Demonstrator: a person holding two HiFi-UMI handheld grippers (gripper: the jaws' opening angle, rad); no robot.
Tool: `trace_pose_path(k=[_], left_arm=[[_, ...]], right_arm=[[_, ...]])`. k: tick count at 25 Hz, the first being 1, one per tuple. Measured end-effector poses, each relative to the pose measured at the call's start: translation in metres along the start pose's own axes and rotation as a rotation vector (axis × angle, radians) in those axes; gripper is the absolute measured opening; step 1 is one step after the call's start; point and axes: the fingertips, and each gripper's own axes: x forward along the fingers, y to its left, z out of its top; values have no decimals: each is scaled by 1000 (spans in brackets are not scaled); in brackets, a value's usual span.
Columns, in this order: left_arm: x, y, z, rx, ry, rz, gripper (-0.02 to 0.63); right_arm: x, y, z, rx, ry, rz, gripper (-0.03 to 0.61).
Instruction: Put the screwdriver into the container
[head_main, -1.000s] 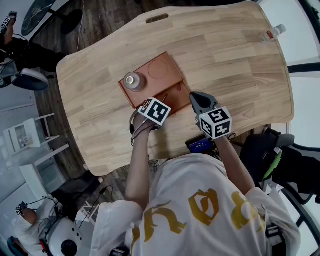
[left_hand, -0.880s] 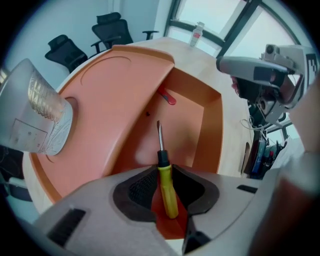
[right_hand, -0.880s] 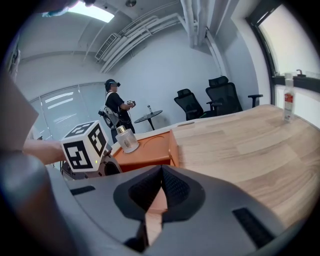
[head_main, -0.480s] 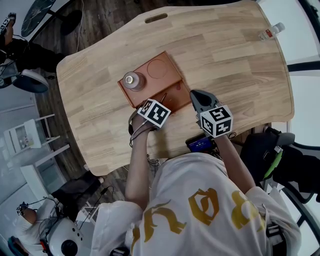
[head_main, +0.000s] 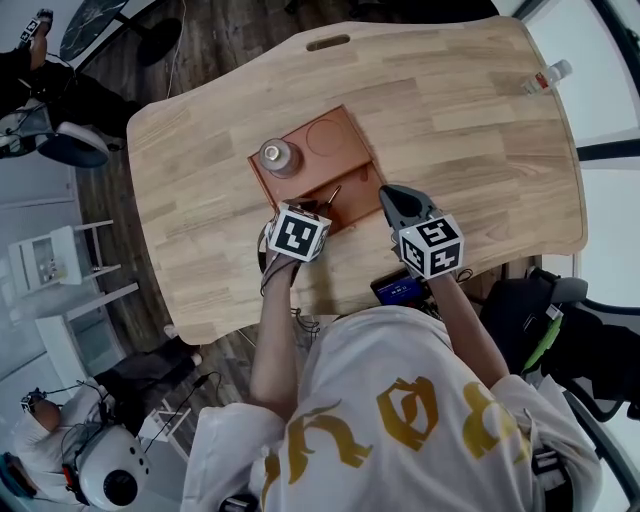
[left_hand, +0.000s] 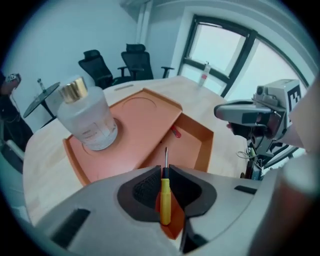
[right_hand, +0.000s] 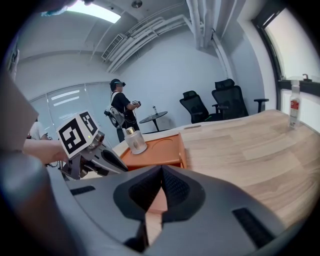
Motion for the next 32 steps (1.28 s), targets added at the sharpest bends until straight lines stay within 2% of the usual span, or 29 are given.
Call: trace_pose_path(k=[3,7,9,12,14,16,19,21,25,29,32], left_arm=[[-14,4,1,-73,-95,14,38],[-37,5,4,-98,-226,44,29],[-51,7,3,-142,-296,55,18],[-74,3,10,-245,-458,5,14],[-93,-1,19,-282,-583,-26,12],[-109,-4,26,-261,-663,-5,12],[-125,-9,27,-194,-696,76,11],[-134,-12,23,-209,-724,85,11],[-159,-15,16,-279,-834,83,9],[-179,-25,11,-232,-903,137,10],[-193,-33,7,-210,-947,137,10]], right_arm=[[-4,6,3,-14,-6,12,9],[-12,12,8,-28,-21,11,9],[-18,15,12,-32,-37,9,9],[-28,20,18,-40,-62,18,9],[-35,24,23,-43,-83,16,9],[-42,27,29,-56,-109,5,9],[-51,33,37,-82,-141,-1,9],[-57,38,41,-90,-156,3,9],[-66,50,46,-82,-191,17,9],[-77,68,47,-158,-195,18,9],[-90,79,56,-208,-240,6,9]])
